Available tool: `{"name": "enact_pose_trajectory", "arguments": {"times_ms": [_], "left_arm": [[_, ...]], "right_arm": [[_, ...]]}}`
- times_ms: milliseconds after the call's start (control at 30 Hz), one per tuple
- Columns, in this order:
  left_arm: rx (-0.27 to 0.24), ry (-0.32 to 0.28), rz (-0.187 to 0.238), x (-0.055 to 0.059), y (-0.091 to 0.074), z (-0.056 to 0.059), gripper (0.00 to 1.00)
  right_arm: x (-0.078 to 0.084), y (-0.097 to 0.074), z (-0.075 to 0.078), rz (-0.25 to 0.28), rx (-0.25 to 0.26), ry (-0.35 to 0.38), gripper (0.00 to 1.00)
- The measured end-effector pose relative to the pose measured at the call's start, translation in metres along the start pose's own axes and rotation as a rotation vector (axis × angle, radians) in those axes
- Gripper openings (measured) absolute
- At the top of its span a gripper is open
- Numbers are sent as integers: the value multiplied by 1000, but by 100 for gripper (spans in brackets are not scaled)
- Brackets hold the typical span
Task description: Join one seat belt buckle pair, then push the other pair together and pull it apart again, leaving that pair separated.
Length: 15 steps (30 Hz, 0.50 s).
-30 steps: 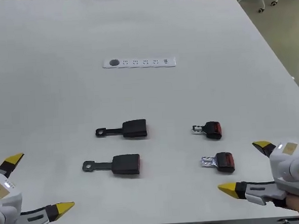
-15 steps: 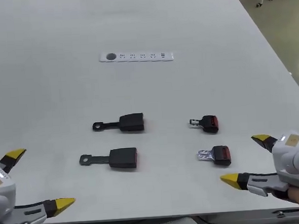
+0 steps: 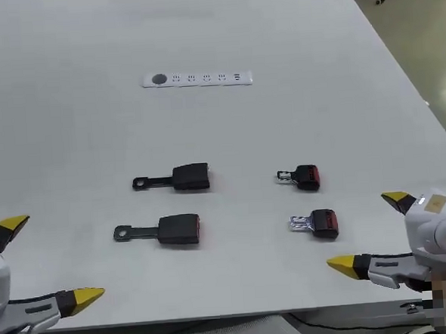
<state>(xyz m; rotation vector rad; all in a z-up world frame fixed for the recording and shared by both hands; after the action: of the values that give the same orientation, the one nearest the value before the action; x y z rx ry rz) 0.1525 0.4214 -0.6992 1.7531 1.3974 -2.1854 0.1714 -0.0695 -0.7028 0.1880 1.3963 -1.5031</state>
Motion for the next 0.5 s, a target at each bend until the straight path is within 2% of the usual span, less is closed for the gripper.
{"name": "enact_pose_trajectory", "arguments": {"times_ms": [133, 200, 333, 367, 400, 467, 500], "left_arm": [[-2, 11, -10, -4, -2, -2, 100], [-22, 51, -17, -10, -2, -5, 100], [-8, 39, -11, -15, 1, -4, 100], [-12, 50, -21, -15, 1, -4, 100], [-20, 86, -52, -13, 2, -6, 100], [-9, 100, -51, -12, 4, -4, 100], [-6, 103, -79, -10, 5, -4, 100]], "right_arm": [[2, -1, -1, -17, -3, -1, 97], [4, -2, 0, -22, 7, -13, 98], [4, -3, 6, -25, 34, 1, 100], [5, -3, 6, -33, 40, 3, 100], [4, -2, 6, -29, 43, -2, 100], [4, -1, 5, -29, 36, -5, 100], [4, 0, 5, -29, 37, -9, 100]]}}
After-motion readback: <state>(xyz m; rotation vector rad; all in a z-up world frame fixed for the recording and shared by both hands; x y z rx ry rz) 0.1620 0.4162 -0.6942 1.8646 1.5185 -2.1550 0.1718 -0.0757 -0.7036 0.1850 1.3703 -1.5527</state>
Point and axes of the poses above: the centre of the closed fingertips' face, and the gripper's own axes: y roughly forward along the fingers, z roughly to its right, x roughly out of its underside, the point moved 9 cm from there along -y, roughly backward along the fingers, and after that the axes turned 14 degrees about x, right-handed, at the moved point
